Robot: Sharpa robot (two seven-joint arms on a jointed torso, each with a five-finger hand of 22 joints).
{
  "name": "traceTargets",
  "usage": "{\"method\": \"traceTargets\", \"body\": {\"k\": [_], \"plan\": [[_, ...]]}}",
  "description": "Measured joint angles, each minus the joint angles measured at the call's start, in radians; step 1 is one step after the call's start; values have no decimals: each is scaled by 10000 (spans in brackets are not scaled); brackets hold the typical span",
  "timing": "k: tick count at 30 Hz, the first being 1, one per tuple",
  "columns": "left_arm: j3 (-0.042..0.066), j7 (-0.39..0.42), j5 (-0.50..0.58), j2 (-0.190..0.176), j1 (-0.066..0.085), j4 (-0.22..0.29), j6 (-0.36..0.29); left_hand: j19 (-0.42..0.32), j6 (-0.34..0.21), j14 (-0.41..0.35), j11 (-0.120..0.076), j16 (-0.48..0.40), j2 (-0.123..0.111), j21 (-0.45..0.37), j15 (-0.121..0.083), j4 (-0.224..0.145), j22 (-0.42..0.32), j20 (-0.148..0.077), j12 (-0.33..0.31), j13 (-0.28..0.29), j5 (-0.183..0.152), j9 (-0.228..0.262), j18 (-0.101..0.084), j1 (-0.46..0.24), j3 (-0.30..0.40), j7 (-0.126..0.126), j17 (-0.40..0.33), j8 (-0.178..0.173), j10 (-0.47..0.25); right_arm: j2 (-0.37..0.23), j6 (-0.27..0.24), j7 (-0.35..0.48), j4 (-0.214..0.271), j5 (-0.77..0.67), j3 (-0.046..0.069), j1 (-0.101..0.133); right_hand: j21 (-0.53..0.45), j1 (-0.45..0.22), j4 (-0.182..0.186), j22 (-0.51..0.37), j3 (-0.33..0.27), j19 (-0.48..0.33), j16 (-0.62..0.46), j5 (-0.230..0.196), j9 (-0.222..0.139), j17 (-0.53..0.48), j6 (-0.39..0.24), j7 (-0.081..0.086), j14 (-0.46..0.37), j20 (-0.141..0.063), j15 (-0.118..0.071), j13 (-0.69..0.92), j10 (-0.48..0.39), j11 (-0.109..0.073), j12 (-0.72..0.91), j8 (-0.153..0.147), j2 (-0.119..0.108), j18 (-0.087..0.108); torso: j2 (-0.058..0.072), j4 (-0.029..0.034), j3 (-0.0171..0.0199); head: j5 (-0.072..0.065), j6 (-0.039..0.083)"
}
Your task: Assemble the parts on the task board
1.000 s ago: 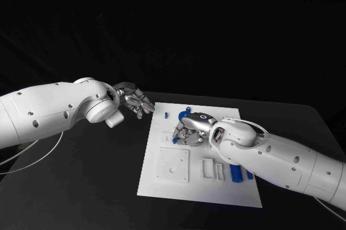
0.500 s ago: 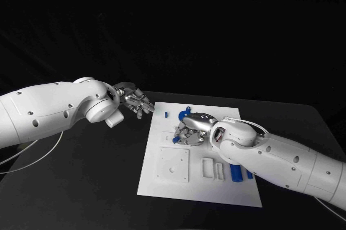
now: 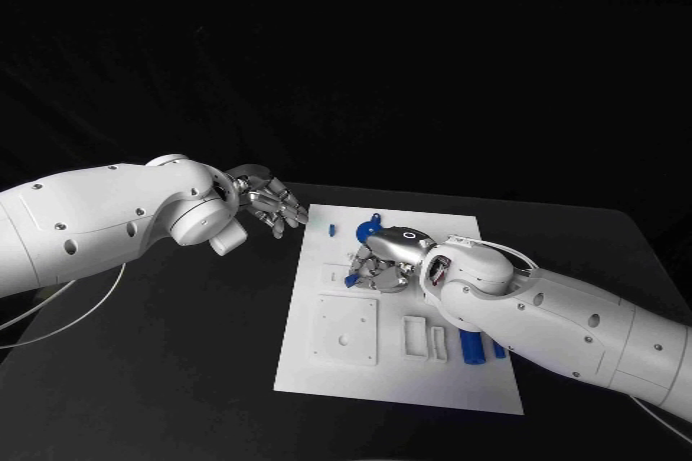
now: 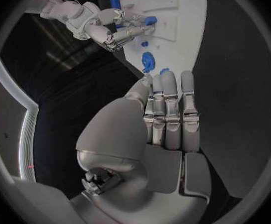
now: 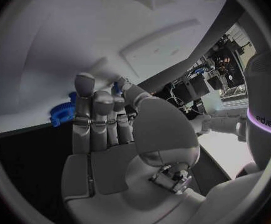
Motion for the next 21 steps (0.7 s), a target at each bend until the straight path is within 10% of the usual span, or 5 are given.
{"method": "traceTargets", "body": {"k": [21], "plan": [[-17,-11,2,18,0,-136,50,0,-46,0,36,0,0,1,0,0,4,0,0,-4,0,1,0,0,0,-26,0,9,-36,20,1,-109,-43,269,1,-27,216,-252,17,-2,1276,0,0,-229,100,100,631,-131,23,0,-23,112,168,-126,0,0,19,0,-2,7,-10,-32,-16]]}}
